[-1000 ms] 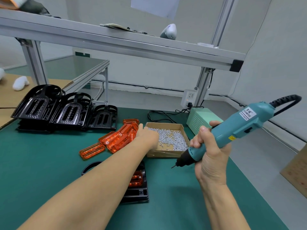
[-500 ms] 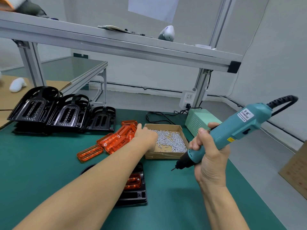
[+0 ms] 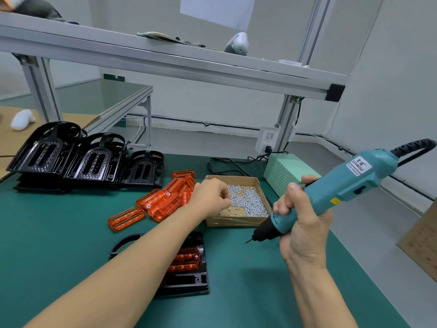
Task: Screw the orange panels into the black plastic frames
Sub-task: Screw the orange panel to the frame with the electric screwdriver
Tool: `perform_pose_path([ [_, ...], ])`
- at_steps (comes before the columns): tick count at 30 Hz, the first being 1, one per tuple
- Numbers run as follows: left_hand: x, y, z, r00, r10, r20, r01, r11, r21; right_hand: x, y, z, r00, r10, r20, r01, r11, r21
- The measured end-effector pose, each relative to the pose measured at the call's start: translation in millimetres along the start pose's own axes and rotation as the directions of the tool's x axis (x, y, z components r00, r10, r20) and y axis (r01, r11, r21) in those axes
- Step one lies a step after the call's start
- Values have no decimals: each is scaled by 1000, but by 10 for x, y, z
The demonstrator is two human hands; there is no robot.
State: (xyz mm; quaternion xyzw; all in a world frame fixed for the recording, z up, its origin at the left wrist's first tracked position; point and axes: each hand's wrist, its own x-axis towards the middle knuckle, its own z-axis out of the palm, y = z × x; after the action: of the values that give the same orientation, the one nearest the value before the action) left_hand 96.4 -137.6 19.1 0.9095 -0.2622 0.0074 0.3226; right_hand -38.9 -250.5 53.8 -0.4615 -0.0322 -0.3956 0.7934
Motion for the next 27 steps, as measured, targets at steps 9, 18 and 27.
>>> perform_pose_path([
  [9,-997,-57,-243,982,-167,92,155,414,-897,-31,-67,204,999,36,-21,-30,974,227],
  [18,-1468,-63,-312,959,-265,103,156,185,-970,-182,-48,529,994,75,77,-97,934,345],
  [27,-1558,-46,-302,959,-269,85,117,105,-988,-253,-32,654,993,71,97,-99,938,331],
])
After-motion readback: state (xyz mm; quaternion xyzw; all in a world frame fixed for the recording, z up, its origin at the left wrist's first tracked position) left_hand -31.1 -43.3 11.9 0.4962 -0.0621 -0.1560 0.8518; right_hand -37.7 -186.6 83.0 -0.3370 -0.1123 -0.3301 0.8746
